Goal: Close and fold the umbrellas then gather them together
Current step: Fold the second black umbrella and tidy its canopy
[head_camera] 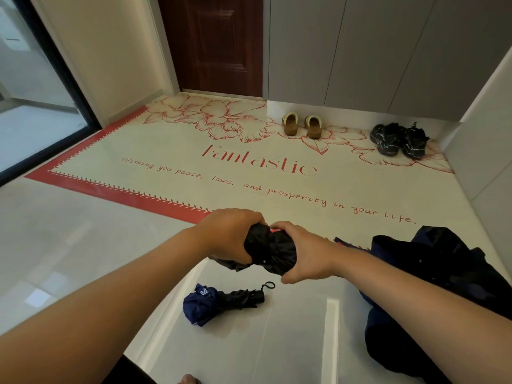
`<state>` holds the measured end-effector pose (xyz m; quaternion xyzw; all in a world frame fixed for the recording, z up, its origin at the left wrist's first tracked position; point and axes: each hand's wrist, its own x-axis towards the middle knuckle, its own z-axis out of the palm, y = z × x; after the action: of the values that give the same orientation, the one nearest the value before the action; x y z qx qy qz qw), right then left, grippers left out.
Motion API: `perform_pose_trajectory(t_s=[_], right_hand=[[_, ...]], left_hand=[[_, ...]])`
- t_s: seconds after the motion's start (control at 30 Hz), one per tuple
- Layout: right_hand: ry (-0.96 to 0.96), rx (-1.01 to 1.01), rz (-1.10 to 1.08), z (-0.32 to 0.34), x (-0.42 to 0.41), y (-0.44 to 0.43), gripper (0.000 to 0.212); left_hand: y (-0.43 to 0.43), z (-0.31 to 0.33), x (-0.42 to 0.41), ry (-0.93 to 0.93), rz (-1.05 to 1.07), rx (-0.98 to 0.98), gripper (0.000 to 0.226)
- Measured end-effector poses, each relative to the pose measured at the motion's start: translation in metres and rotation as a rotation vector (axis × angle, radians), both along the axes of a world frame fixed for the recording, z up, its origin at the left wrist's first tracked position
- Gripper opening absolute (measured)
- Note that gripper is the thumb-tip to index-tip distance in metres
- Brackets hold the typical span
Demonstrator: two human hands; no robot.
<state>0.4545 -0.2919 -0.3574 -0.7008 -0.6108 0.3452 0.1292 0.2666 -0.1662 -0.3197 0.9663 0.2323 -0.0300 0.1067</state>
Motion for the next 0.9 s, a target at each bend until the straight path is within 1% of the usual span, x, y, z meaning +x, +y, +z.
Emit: perform_pose_trajectory(t_s=[0.07,0.13,0.23,0.27,0.3,0.33,0.4,0.43,0.47,0.57,0.6,0.67,0.77,0.9], right_hand=[[0.006,0.074,-0.037,-0.02,-0.005,-0.001,0.091],[0.069,0.076,-0.09,-0.04,-0.006,0.001,0.08],[0.072,0.048,-0.166,-0.071,0.001,0.006,0.075],[0.054,0.024,-0.191,-0.081,0.005,0.008,0.076],[0.045,-0.002,-0.218,-0.091,0.009,0.01,0.077],[0.042,-0.03,-0.247,-0.102,0.012,0.012,0.077],[0.072,-0.088,-0.319,-0.126,0.019,0.017,0.075],[0.093,-0.114,-0.355,-0.138,0.022,0.019,0.073],[0.109,-0.14,-0.391,-0.151,0.024,0.022,0.072],[0.103,-0.181,-0.459,-0.189,0.028,0.035,0.074],[0.092,-0.188,-0.483,-0.2,0.027,0.039,0.074],[0.089,-0.19,-0.536,-0.223,0.024,0.043,0.071],[0.12,-0.203,-0.623,-0.256,0.013,0.044,0.064],[0.199,-0.132,-0.714,-0.286,0.003,0.047,0.064]], left_hand=[[0.01,-0.016,-0.007,-0.053,-0.025,0.015,0.053],[0.018,-0.034,-0.011,-0.069,-0.057,0.095,0.06],[0.026,-0.064,-0.013,-0.021,-0.029,0.21,0.077],[0.027,-0.075,-0.013,-0.017,0.007,0.225,0.078],[0.028,-0.087,-0.014,-0.029,0.05,0.223,0.074],[0.029,-0.1,-0.014,-0.058,0.094,0.212,0.065],[0.028,-0.129,-0.014,-0.097,0.17,0.185,0.041],[0.027,-0.144,-0.015,-0.073,0.191,0.163,0.035],[0.026,-0.16,-0.016,-0.013,0.194,0.124,0.035],[0.022,-0.207,-0.021,0.251,0.145,-0.075,0.046],[0.021,-0.222,-0.022,0.328,0.117,-0.11,0.05],[0.02,-0.25,-0.019,0.452,0.072,-0.112,0.053],[0.023,-0.285,-0.011,0.549,0.062,-0.11,0.056],[0.031,-0.315,-0.006,0.56,0.034,-0.152,0.055]])
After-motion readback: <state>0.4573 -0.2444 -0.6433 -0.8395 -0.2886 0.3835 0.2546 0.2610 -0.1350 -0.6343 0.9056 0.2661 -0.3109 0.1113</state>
